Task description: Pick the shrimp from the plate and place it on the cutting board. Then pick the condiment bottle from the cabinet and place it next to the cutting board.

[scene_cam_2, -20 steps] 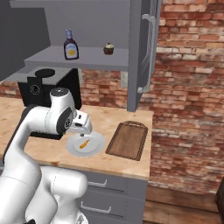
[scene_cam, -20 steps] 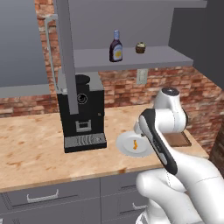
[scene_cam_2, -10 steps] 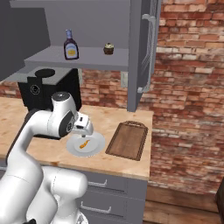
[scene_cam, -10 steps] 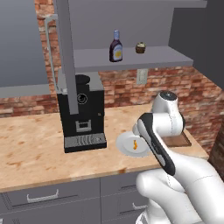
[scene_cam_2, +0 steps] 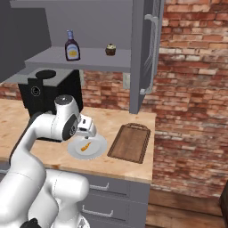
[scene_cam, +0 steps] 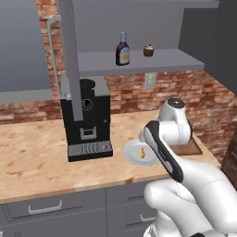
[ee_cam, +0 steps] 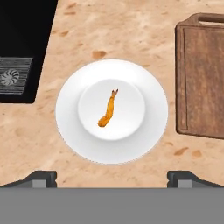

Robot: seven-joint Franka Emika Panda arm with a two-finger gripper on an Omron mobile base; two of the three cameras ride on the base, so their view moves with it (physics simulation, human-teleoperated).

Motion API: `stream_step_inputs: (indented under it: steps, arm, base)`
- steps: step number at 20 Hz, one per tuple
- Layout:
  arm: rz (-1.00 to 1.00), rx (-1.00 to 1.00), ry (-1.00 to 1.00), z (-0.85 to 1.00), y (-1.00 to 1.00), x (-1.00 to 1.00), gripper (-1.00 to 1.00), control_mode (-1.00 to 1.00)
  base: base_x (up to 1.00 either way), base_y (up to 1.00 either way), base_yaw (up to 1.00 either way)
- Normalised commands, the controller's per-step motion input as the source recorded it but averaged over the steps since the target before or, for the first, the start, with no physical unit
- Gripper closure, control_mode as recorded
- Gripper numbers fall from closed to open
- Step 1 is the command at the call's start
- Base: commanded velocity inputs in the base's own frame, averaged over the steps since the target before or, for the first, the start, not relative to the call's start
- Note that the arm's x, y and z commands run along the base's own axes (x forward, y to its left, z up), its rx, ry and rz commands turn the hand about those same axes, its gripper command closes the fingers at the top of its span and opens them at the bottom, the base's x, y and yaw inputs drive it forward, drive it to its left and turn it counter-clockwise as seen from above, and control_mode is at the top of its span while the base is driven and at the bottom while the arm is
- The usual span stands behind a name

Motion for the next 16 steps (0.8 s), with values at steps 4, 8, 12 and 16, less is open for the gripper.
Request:
stream_step_inputs:
  steps: [4, 8, 12, 16]
  arm:
    - [0.0, 0.0, -0.02, -0.09, 0.02, 0.1, -1.0, -1.0]
    - [0.0, 0.0, 0.0, -0.22, 0.05, 0.04, -1.0, -1.0]
    - [0.0, 0.0, 0.0, -0.25, 0.03, 0.04, -1.0, -1.0]
    - [0.0, 0.0, 0.0, -0.2, 0.0, 0.07, -1.0, -1.0]
  base:
    - [0.0, 0.0, 0.0]
    - [0.0, 0.0, 0.0]
    - [0.0, 0.0, 0.0]
    - [0.0, 0.0, 0.0]
